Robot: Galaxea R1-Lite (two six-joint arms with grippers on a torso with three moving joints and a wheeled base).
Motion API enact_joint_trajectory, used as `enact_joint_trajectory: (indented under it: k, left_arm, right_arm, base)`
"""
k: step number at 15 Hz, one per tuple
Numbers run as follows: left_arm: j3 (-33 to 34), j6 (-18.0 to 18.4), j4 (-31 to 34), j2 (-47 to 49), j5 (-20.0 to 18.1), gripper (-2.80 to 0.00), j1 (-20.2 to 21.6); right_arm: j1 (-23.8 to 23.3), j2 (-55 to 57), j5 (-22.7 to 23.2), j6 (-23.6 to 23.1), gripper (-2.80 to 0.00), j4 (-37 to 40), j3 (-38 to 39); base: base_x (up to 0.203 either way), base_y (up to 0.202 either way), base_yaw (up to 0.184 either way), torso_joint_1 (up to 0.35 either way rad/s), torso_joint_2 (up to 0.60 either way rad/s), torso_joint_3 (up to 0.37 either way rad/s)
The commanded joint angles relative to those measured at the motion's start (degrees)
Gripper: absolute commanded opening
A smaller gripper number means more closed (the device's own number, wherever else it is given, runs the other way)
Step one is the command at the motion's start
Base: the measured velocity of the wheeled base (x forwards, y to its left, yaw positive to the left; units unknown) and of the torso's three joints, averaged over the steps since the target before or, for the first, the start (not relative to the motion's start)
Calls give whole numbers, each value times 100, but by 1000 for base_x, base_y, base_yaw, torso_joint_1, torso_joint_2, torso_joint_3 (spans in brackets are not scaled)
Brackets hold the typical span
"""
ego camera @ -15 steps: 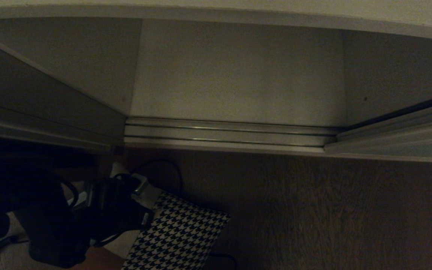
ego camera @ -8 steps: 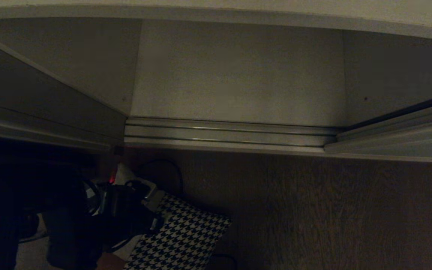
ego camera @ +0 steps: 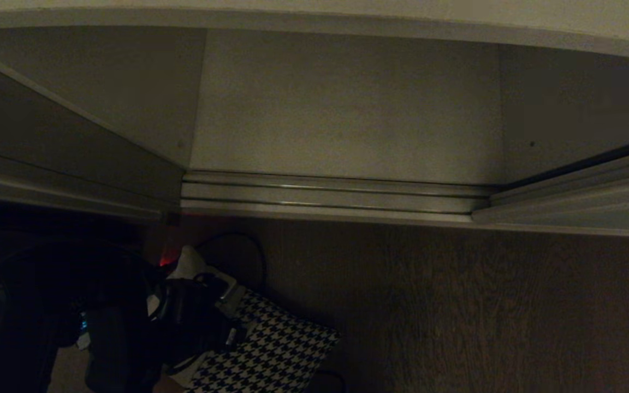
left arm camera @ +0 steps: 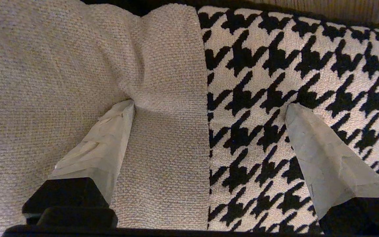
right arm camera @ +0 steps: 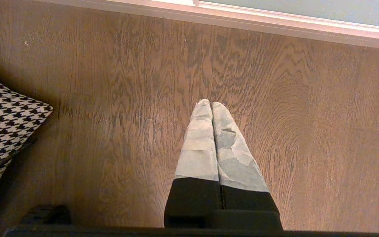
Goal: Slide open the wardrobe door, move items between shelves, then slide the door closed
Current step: Place the pillow on the lower shelf
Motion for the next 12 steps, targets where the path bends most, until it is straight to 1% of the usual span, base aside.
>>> enact_joint_trajectory:
  k: [1,2,8,12]
  left_arm:
    - [-25,10,-29,110,-6,0,-13]
    - [-85,10,-17,176,-5,-280,-19]
    - [-278,-15,84,414,-21,-280,-98]
    - [-143,-70,16,184,-39,-280,-134]
  right_arm:
    - [1,2,2,-4,-280,-1,18]
    - [1,2,2,-4,-280,-1,18]
    - [1,2,2,-4,-280,-1,18]
    - [1,2,2,-4,-280,-1,18]
  base:
    - [0,0,0,0,0,0]
    - [0,0,0,0,0,0]
    - [0,0,0,0,0,0]
    - [0,0,0,0,0,0]
